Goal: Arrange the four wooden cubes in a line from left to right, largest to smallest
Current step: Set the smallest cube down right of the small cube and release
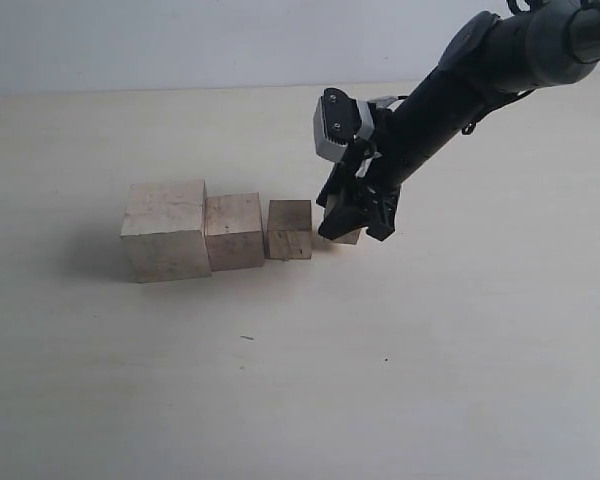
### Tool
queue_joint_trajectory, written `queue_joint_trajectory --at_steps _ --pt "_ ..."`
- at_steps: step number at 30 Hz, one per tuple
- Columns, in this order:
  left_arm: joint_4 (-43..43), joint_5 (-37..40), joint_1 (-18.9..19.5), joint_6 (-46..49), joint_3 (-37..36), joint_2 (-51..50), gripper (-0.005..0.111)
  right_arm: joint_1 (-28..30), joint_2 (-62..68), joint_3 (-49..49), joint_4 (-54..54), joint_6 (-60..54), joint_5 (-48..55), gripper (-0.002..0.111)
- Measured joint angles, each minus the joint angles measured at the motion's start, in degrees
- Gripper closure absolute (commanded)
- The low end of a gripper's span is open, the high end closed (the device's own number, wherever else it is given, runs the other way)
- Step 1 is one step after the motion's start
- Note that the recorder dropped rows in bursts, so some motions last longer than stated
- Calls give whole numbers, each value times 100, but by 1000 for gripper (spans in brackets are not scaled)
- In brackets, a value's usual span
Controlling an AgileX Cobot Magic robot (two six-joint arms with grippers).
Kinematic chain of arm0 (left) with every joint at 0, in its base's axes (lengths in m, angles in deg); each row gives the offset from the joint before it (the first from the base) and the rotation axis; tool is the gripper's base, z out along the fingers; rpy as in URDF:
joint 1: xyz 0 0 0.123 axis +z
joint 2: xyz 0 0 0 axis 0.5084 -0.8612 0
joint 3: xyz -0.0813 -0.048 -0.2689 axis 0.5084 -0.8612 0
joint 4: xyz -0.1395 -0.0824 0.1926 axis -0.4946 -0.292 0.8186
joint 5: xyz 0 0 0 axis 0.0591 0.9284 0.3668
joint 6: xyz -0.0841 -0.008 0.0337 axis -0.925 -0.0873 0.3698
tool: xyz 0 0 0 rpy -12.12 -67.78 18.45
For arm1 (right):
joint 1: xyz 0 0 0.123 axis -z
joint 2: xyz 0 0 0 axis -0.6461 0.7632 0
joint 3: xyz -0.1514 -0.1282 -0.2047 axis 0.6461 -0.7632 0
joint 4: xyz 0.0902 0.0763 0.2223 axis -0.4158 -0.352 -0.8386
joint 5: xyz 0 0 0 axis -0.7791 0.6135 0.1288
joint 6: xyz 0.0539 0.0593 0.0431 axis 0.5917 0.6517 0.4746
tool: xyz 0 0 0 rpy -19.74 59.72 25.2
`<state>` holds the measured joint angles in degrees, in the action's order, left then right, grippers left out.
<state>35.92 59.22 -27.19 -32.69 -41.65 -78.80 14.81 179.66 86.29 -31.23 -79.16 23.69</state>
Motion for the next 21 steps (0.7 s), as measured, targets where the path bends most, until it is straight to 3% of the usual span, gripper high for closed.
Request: queue_joint_trajectory --at_steps 10,21 --pt "0 0 0 0 0 0 107 0 0 0 -38 103 135 55" --pt "0 0 0 0 0 0 107 0 0 0 -294 239 150 49"
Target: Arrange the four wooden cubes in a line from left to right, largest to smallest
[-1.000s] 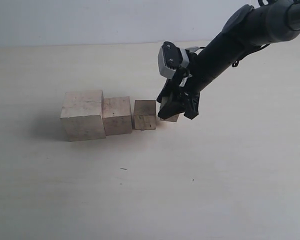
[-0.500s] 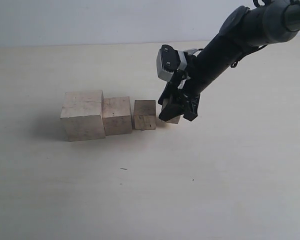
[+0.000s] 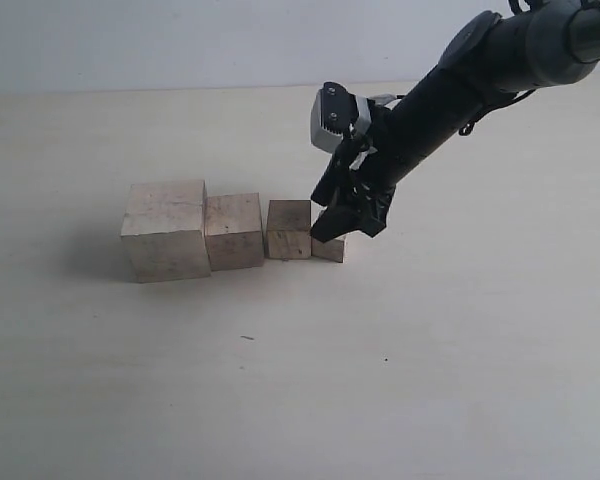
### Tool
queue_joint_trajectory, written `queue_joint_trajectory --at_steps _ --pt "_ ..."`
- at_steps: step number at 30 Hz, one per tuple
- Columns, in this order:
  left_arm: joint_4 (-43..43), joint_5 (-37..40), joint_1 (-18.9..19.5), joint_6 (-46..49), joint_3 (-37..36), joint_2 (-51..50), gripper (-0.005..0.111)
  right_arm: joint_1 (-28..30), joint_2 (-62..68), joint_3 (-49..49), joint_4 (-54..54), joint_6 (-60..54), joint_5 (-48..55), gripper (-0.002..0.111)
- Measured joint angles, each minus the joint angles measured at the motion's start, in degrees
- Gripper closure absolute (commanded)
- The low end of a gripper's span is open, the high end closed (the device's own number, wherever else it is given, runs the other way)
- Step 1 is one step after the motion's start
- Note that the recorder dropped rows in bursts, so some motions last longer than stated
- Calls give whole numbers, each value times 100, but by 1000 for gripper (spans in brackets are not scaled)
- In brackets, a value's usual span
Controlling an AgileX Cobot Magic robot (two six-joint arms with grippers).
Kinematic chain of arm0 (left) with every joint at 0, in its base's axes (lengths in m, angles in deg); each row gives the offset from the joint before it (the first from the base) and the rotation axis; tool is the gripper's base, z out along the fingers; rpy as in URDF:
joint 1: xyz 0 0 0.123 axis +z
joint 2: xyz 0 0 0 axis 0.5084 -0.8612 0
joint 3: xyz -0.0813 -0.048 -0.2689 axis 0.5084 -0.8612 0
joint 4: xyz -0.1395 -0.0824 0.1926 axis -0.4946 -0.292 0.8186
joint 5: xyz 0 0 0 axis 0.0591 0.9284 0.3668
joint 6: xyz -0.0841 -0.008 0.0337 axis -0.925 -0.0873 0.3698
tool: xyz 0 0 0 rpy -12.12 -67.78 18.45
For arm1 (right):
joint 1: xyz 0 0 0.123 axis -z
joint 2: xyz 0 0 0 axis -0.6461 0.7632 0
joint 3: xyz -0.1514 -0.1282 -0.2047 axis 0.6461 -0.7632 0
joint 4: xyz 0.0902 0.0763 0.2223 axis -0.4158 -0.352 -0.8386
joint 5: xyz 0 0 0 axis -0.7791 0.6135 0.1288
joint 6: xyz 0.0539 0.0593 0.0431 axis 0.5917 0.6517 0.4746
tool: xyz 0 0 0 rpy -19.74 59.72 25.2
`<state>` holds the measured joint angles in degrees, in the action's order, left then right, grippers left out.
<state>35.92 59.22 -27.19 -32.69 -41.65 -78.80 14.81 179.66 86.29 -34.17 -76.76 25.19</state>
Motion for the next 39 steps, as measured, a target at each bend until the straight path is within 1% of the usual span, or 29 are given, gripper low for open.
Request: queue_joint_trajectory --at_steps 3,10,11,12,14,16,17,18,21,24,25,27,29,34,39 --pt "0 0 0 0 0 0 107 0 0 0 11 216 0 49" --pt "0 0 0 0 0 0 107 0 -573 0 843 1374 0 49" --pt "0 0 0 0 0 0 107 0 -699 0 927 1585 0 51" --pt "0 0 0 0 0 0 107 0 -791 0 983 1747 0 55" --pt "0 0 0 0 0 0 107 0 -1004 0 1050 2152 38 71" --pt "0 0 0 0 0 0 107 0 -1143 0 1123 2591 274 95" --pt "0 0 0 0 0 0 107 0 -1181 0 1206 2779 431 104" --pt "0 0 0 0 0 0 107 0 -1216 0 1299 2905 568 108" --pt "0 0 0 0 0 0 107 0 -1163 0 1603 3519 871 108" --pt "0 0 0 0 0 0 107 0 -968 0 2047 4464 814 108" --pt "0 0 0 0 0 0 107 0 -767 0 2363 5221 643 108" --pt "0 0 0 0 0 0 107 0 -452 0 2505 5892 408 108" --pt "0 0 0 0 0 0 107 -21 -250 -10 2425 6087 304 108" --pt "0 0 0 0 0 0 107 -46 -9 -10 2112 6077 73 108" --pt "0 0 0 0 0 0 107 -46 2 -10 1562 5510 19 108"
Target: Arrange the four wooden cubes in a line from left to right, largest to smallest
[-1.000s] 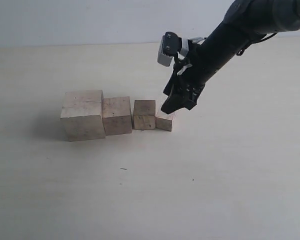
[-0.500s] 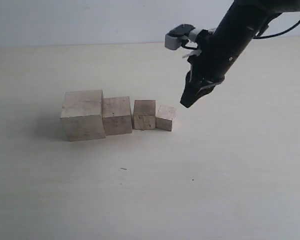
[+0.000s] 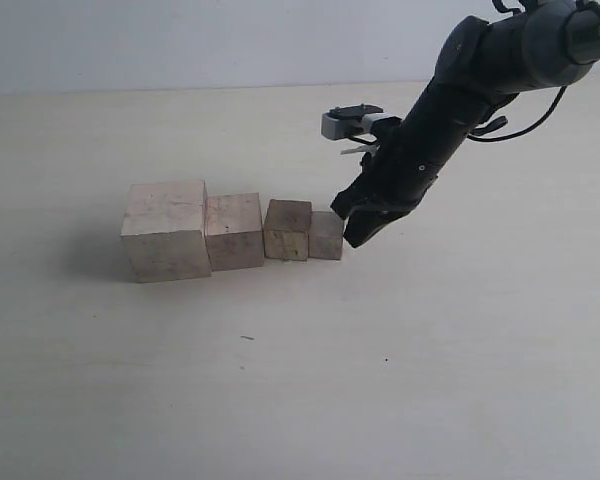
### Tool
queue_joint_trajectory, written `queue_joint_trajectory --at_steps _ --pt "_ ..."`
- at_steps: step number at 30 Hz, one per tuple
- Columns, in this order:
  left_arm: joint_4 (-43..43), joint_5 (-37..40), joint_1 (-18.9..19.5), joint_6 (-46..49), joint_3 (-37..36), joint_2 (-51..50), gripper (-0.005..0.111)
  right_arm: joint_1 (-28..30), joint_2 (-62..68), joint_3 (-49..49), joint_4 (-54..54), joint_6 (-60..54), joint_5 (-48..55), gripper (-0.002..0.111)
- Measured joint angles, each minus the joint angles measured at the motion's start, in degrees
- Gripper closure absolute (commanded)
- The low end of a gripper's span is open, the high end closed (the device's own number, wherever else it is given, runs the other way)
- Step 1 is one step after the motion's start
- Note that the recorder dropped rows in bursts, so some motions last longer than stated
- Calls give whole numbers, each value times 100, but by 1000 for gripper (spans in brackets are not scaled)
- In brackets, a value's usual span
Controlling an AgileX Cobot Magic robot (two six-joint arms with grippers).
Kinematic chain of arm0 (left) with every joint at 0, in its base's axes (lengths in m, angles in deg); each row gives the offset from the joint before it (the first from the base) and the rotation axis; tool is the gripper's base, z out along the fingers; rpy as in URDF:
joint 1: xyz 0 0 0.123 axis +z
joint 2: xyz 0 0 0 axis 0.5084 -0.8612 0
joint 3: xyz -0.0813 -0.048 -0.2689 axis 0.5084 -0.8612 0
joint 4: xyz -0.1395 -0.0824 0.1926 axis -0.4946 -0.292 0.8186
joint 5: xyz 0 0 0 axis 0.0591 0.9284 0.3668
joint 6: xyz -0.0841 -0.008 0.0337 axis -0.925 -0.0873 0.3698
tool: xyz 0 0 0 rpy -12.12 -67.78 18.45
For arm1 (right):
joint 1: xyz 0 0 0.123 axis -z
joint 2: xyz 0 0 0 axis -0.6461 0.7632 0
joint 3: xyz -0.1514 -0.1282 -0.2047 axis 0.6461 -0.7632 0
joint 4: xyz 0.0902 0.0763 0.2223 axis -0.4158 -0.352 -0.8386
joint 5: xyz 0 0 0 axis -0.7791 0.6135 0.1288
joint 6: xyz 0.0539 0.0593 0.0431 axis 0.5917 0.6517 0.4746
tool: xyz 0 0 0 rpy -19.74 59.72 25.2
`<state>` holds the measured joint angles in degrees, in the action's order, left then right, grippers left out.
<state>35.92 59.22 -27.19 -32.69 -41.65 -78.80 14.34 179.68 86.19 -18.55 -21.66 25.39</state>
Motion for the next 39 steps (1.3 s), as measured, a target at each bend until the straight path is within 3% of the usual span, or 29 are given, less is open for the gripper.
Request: queue_joint_trajectory --at_steps 29,35,39 --pt "0 0 0 0 0 0 107 0 0 0 -522 -745 -18 108" --pt "0 0 0 0 0 0 107 0 -157 -3 -88 -379 -43 108" --pt "0 0 0 0 0 0 107 0 -689 -3 93 458 -241 108"
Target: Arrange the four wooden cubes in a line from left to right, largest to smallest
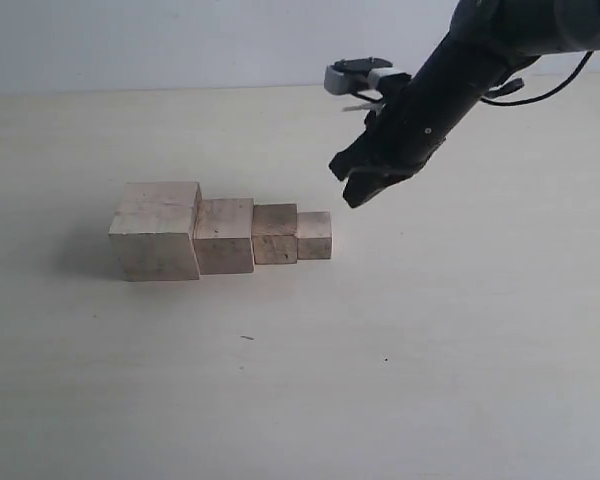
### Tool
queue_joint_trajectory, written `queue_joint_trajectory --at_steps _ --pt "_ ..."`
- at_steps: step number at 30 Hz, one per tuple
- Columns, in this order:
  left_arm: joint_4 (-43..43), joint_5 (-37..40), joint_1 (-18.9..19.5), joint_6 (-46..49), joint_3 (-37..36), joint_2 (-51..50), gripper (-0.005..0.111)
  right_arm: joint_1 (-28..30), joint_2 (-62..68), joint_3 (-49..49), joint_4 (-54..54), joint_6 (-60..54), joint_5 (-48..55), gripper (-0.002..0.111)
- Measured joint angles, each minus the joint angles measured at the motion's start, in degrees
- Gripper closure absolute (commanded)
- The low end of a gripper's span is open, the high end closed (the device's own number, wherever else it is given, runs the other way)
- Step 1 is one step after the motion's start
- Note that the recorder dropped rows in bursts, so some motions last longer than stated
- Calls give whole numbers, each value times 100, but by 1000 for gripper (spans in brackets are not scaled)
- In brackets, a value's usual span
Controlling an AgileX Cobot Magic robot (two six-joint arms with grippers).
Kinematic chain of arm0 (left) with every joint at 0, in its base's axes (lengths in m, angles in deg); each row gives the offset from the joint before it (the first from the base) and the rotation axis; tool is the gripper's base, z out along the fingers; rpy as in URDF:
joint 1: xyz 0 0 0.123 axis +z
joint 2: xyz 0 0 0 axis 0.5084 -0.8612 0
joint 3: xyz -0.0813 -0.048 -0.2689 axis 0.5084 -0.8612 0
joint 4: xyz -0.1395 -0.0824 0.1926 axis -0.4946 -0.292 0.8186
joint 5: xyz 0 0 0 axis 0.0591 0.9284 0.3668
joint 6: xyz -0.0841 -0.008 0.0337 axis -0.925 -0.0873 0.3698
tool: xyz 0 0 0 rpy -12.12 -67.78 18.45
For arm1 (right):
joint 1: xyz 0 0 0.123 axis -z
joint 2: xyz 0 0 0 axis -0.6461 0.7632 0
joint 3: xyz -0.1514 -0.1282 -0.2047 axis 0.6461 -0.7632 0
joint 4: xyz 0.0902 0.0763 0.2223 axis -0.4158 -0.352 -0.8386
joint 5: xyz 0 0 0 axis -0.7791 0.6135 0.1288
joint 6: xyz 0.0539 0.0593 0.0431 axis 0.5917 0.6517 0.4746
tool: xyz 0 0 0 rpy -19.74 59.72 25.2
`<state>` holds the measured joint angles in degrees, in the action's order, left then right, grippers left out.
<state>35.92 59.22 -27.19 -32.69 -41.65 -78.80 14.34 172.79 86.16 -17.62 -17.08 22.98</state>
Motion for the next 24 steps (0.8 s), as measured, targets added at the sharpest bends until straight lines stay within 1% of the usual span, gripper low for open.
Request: queue_joint_trajectory --at_steps 3,4,7,10,15,17,21,24 --pt "0 0 0 0 0 0 107 0 -585 0 327 640 -145 108" --pt "0 0 0 0 0 0 107 0 -1014 -9 444 879 -325 108" --pt "0 0 0 0 0 0 107 0 -1675 -36 517 1204 -702 108" --pt "0 0 0 0 0 0 107 0 -2373 -330 552 1495 -1214 108" --pt "0 0 0 0 0 0 107 0 -3510 -1573 634 1933 -2015 108" --pt "0 0 0 0 0 0 107 0 -3855 -2087 653 1974 -2189 108" --pt "0 0 0 0 0 0 107 0 -4499 -2921 652 2006 -2248 108" --pt "0 0 0 0 0 0 107 0 -4853 -3249 508 2011 -2211 108"
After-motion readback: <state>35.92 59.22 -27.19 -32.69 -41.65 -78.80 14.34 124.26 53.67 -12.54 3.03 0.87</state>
